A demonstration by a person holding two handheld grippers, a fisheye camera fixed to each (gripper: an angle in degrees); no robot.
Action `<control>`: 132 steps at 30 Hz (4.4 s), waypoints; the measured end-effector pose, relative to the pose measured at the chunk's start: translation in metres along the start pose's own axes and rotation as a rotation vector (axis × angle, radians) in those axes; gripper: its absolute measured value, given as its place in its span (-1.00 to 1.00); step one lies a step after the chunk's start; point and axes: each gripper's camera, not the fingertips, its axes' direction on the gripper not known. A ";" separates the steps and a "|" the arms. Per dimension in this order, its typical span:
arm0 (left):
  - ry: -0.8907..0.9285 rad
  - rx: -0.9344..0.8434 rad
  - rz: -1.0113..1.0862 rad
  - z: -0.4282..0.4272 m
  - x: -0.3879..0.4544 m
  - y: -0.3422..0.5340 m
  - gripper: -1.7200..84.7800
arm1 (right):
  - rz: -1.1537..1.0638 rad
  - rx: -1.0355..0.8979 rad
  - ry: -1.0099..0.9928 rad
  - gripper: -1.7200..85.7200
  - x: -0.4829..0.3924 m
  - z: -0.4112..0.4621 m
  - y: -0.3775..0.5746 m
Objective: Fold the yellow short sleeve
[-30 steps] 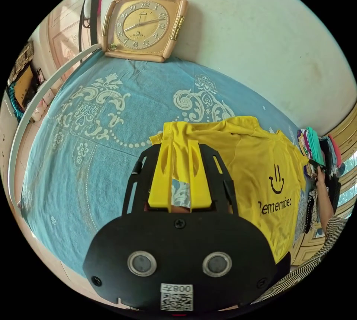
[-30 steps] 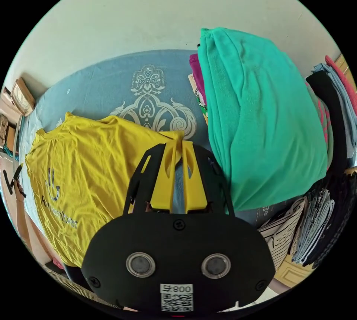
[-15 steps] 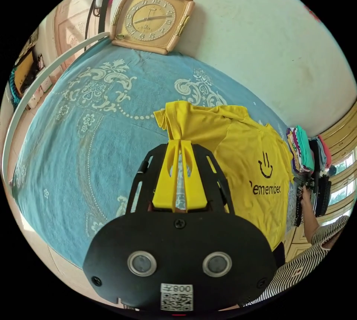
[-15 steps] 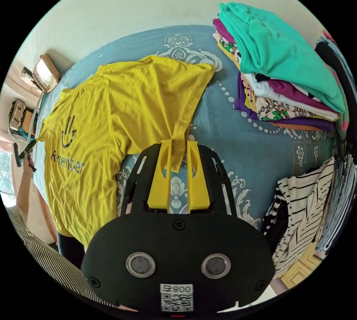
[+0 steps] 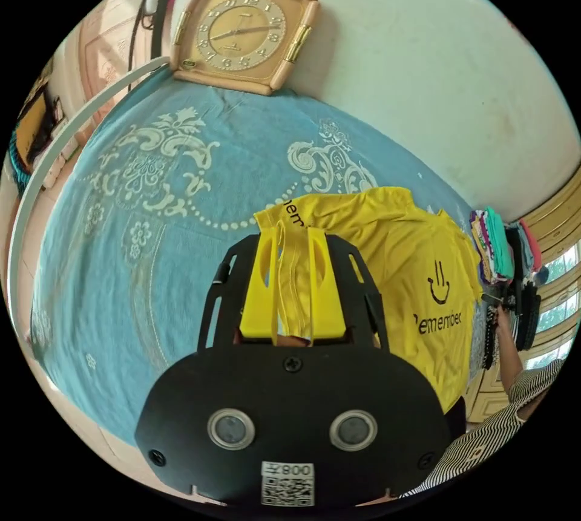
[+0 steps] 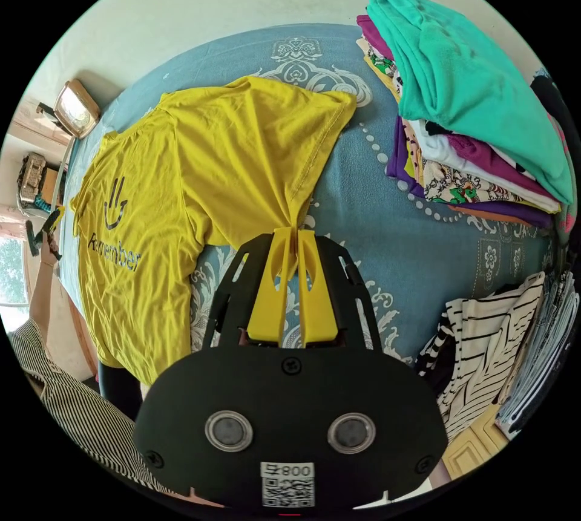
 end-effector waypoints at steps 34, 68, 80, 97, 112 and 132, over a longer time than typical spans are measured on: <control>0.165 -0.004 -0.086 -0.018 0.002 0.193 -0.79 | 0.340 0.200 -0.235 -0.87 0.072 -0.131 0.112; 0.542 -0.270 -0.341 -0.056 -0.082 0.637 -0.70 | 0.158 -0.152 -0.598 -0.75 -0.069 -0.164 0.415; 0.563 -0.356 -0.309 -0.041 -0.110 0.718 -0.67 | 0.112 -0.347 -0.511 -0.72 -0.112 -0.146 0.453; 0.851 -0.115 -0.281 -0.121 -0.143 0.775 -0.90 | 0.051 -0.327 -0.705 -0.92 -0.075 -0.221 0.465; 0.956 -0.036 -0.342 -0.158 -0.163 0.836 -0.91 | 0.023 -0.083 -0.808 -0.95 0.015 -0.356 0.498; 0.796 -0.141 -0.509 -0.086 -0.144 0.796 -0.91 | 0.194 -0.244 -0.755 -0.95 0.045 -0.211 0.494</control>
